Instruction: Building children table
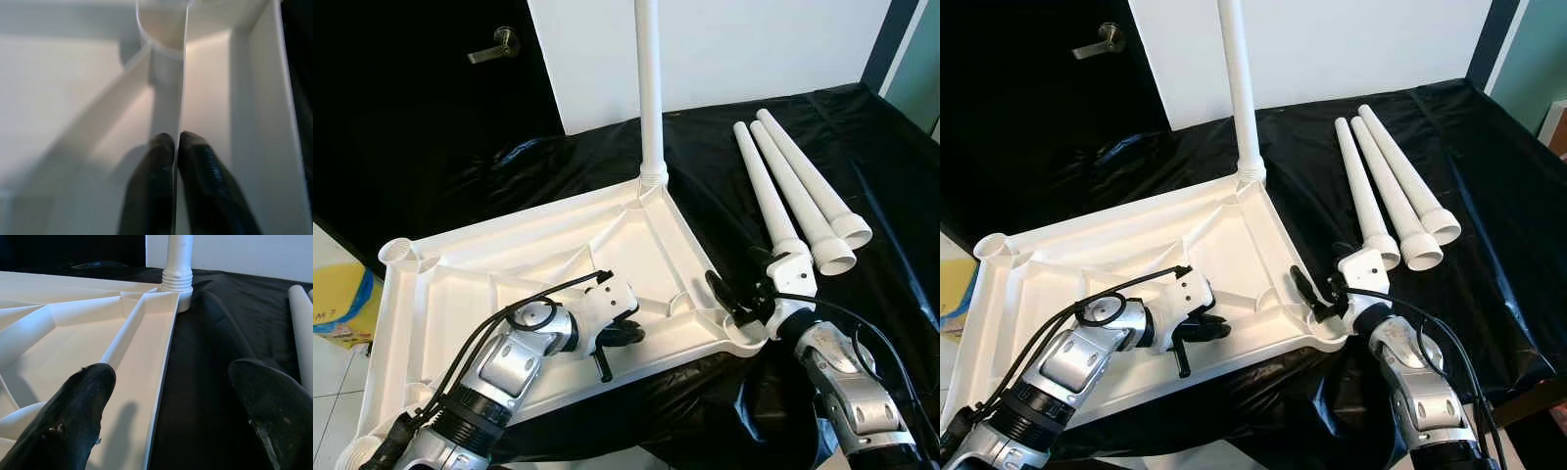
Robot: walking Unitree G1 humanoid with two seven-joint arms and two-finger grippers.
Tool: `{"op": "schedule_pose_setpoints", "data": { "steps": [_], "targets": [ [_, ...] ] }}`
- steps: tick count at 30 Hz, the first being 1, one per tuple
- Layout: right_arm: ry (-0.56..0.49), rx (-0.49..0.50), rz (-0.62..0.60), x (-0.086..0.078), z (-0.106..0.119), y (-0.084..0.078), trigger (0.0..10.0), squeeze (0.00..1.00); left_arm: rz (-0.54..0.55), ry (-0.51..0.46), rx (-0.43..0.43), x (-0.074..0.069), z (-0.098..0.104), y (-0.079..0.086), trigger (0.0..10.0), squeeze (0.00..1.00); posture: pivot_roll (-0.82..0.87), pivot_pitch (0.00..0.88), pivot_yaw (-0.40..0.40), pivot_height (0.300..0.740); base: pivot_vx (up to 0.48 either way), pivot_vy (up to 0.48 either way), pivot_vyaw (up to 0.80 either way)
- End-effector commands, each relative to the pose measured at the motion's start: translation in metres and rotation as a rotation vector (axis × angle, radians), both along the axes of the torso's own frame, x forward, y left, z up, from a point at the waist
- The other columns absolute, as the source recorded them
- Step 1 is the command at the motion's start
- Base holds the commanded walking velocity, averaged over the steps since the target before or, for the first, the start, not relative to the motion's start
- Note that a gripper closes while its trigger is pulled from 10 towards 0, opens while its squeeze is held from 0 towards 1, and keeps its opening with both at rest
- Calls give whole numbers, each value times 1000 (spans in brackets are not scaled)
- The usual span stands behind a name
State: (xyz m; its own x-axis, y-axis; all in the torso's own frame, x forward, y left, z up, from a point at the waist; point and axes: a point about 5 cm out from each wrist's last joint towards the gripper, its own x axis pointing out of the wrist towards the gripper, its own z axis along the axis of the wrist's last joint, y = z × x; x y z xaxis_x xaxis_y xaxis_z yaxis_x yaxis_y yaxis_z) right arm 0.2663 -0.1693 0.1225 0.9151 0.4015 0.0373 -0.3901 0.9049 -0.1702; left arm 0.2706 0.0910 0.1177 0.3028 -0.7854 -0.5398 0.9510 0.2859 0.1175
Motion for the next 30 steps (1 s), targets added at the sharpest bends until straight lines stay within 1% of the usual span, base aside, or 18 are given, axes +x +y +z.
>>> {"op": "schedule_pose_setpoints", "data": {
  "steps": [1,2,3,8,9,10,11,13,14,17,18,19,21,22,23,24,27,30],
  "targets": [
    [-8,20,-29,3,1,0,10000,0,41,-91,-42,4,10,0,10000,514,-162,29,87,740,0,0,0],
    [-15,31,-53,5,3,-1,10000,0,22,-99,-61,3,13,-1,10000,1000,-163,26,87,740,0,0,0],
    [-24,36,-80,7,4,-1,10000,0,-7,-110,-79,1,16,-2,10000,1000,-163,25,86,740,0,0,0],
    [-39,49,-141,12,6,-3,10000,0,-38,-131,-121,-1,23,-4,10000,1000,-164,25,84,740,0,0,0],
    [-54,48,-199,17,9,-7,10000,0,-51,-168,-167,0,33,-5,10000,1000,-164,24,82,740,0,0,0],
    [-62,48,-220,20,10,-9,10000,0,-54,-186,-186,1,37,-5,10000,1000,-164,23,82,740,0,0,0],
    [-62,48,-220,20,10,-9,10000,0,-54,-186,-186,1,37,-5,10000,1000,-164,23,82,740,0,0,0],
    [-78,49,-275,25,13,-13,10000,0,-56,-194,-258,1,47,-8,10000,1000,-164,22,80,740,0,0,0],
    [-80,49,-299,27,14,-15,10000,0,-60,-213,-292,1,52,-11,10000,545,-163,21,79,740,0,0,0],
    [-81,49,-314,29,15,-16,10000,0,-62,-228,-313,1,56,-12,10000,545,-163,21,79,740,0,0,0],
    [-80,49,-321,30,15,-17,10000,0,-63,-239,-322,1,57,-13,10000,0,-163,21,79,740,0,0,0],
    [-79,54,-375,36,17,-21,10000,0,-81,-271,-389,-1,66,-19,10000,0,-164,17,74,740,0,0,0],
    [-75,59,-396,38,18,-23,10000,0,-88,-279,-408,-2,69,-20,10000,0,-164,17,74,740,0,0,0],
    [-72,57,-429,42,18,-26,10000,894,-92,-285,-428,-3,71,-22,10000,0,-163,16,73,740,0,0,0],
    [-72,57,-429,42,18,-26,10000,894,-92,-285,-428,-3,71,-22,10000,0,-163,16,73,740,0,0,0],
    [-65,60,-459,44,18,-29,10000,1000,-94,-287,-437,-4,73,-23,10000,0,-162,16,71,740,0,0,0],
    [-47,71,-512,49,16,-34,10000,1000,-97,-289,-448,-5,73,-24,10000,0,-159,16,69,740,0,0,0],
    [-40,81,-528,50,16,-36,10000,1000,-97,-289,-451,-6,73,-25,10000,0,-159,16,69,740,0,0,0]
  ]
}}
